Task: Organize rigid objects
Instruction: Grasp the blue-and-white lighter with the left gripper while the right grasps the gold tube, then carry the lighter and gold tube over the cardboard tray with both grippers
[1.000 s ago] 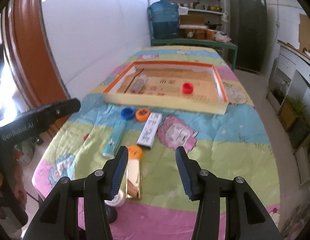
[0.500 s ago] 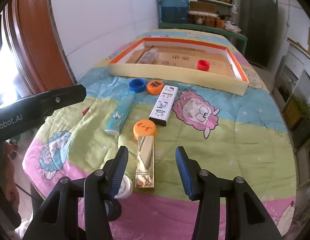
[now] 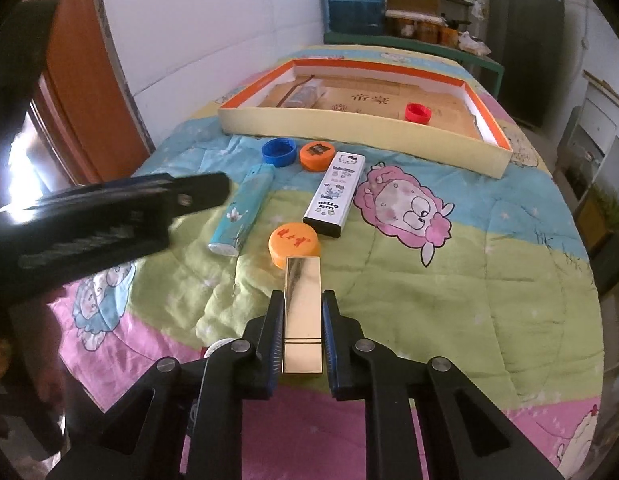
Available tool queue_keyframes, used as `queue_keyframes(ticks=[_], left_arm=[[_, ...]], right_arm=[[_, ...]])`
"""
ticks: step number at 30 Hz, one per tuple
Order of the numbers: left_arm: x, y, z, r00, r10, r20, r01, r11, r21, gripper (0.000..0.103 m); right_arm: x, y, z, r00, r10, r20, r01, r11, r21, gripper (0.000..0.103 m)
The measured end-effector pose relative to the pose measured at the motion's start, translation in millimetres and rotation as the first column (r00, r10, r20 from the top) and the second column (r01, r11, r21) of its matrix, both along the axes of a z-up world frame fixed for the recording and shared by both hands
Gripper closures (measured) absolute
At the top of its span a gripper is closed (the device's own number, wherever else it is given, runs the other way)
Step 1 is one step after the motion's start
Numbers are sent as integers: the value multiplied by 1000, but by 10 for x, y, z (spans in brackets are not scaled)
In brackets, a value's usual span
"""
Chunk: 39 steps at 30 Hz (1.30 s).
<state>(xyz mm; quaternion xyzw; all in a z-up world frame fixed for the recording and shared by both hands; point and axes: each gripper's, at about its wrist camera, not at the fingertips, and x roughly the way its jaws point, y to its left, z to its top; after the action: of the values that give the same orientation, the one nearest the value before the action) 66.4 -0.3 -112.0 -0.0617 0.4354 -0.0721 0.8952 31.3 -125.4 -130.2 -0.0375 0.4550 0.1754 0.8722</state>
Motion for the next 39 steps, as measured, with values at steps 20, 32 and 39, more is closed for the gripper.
queue_keyframes(ticks=[20, 32, 39], left_arm=[[166, -98, -168, 1000, 25, -6, -25, 999, 22, 80], [75, -99, 96, 998, 20, 54, -21, 1000, 22, 80], [40, -116, 289, 996, 6, 89, -8, 1000, 20, 80]], right_arm=[[-4, -212, 50, 999, -35, 25, 34, 999, 40, 85], [60, -330, 152, 997, -59, 47, 56, 996, 64, 85], [117, -368, 218, 996, -65, 58, 61, 996, 69, 85]])
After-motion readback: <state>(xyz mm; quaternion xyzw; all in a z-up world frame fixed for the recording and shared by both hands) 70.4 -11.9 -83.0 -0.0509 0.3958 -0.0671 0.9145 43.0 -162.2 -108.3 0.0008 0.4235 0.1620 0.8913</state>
